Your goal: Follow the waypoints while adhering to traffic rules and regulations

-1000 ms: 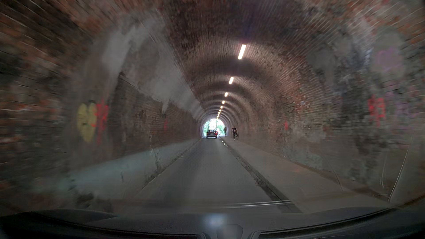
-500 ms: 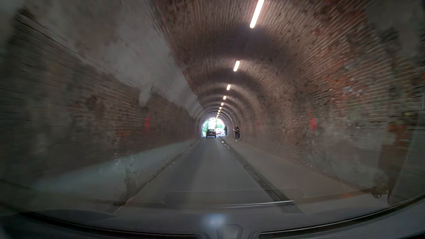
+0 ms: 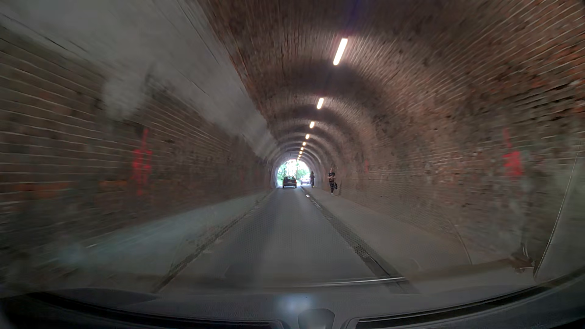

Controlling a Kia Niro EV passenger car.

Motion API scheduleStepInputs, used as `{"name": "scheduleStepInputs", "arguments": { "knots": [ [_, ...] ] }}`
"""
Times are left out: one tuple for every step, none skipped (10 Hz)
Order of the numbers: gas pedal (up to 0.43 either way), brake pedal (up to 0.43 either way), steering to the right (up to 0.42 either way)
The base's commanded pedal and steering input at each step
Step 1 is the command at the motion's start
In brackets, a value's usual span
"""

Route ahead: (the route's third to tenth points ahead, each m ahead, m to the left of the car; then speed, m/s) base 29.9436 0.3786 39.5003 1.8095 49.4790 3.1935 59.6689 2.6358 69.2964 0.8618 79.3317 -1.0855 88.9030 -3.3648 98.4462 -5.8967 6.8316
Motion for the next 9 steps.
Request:
{"name": "scheduleStepInputs", "arguments": {
  "knots": [
    [0.110, 0.000, 0.000],
    [0.098, 0.000, 0.000],
    [0.059, 0.000, 0.000],
    [0.059, 0.000, 0.000],
    [0.059, 0.000, 0.000],
    [0.059, 0.000, 0.000],
    [0.059, 0.000, 0.000],
    [0.059, 0.000, 0.000],
    [0.067, 0.000, 0.000]
  ]
}}
